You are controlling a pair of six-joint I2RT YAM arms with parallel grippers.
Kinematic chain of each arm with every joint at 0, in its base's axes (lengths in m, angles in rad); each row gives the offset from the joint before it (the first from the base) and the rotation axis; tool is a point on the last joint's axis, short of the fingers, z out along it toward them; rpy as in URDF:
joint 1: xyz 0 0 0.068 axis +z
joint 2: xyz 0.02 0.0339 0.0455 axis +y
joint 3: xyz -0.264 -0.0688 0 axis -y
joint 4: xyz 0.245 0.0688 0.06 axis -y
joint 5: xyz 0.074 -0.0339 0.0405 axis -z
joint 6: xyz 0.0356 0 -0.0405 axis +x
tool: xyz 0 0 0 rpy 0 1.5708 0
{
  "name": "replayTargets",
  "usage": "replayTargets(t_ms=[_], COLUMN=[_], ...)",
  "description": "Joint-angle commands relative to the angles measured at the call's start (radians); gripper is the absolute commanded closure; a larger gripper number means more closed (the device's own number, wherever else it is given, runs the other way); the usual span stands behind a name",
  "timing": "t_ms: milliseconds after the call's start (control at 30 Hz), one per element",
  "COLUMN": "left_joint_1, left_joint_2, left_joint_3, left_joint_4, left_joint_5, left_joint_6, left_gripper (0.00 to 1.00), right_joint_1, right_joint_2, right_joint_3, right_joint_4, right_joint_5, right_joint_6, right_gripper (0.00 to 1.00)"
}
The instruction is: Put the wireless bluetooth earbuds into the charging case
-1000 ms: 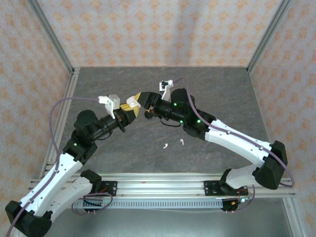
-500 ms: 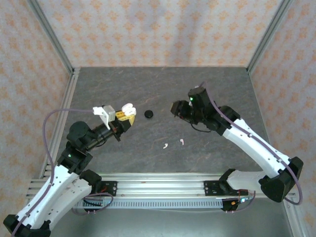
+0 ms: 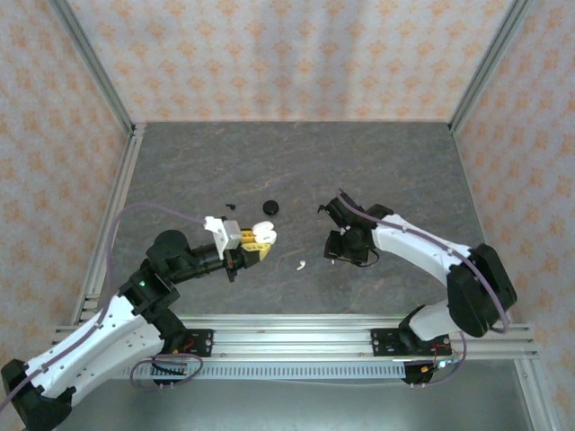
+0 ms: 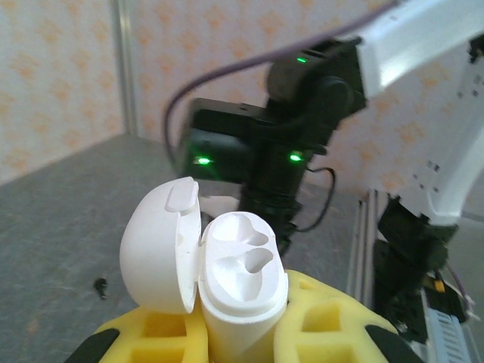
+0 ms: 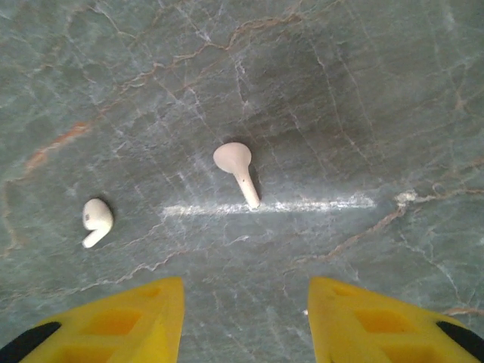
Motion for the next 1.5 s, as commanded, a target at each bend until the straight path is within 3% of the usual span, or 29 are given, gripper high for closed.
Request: replayTargets(t_ms=[0, 133, 400, 1000, 1200, 1467], left_joint_1=[-0.057, -0.109, -0.121, -0.121, -0.121, -0.121], left_joint_2=[0.042, 0.093, 0.118, 0.134, 0.157, 0.141], left_joint_3=[0.037, 0.066, 0.08, 0.075, 0.088, 0.067], left_joint_4=[0.035, 0.034, 0.025, 0.031, 0.026, 0.059], left_joint_5=[-0.032, -0.054, -0.069, -0.105, -0.116, -0.153], left_joint_6=[0.059, 0.102, 0.115, 0.12, 0.115, 0.108], left_gripper=[1.0, 1.0, 1.0, 1.0, 1.0, 1.0], right_joint_1=[-0.009, -0.015, -0.021, -0.022, -0.023, -0.023], right_joint_2=[0.08, 0.171, 0.307, 0.398, 0.374, 0.197], right_joint_3=[0.064, 0.118, 0.194, 0.188, 0.178, 0.116], right_joint_4=[-0.031, -0.044, -0.069, -0.044, -0.044, -0.015], right_joint_5=[0.031, 0.039, 0.053, 0.031, 0.025, 0.077], right_joint_6=[-0.105, -0.156, -0.229, -0.269, -0.269, -0.224], right_gripper=[0.53, 0.54, 0.56, 0.69, 0.78, 0.86])
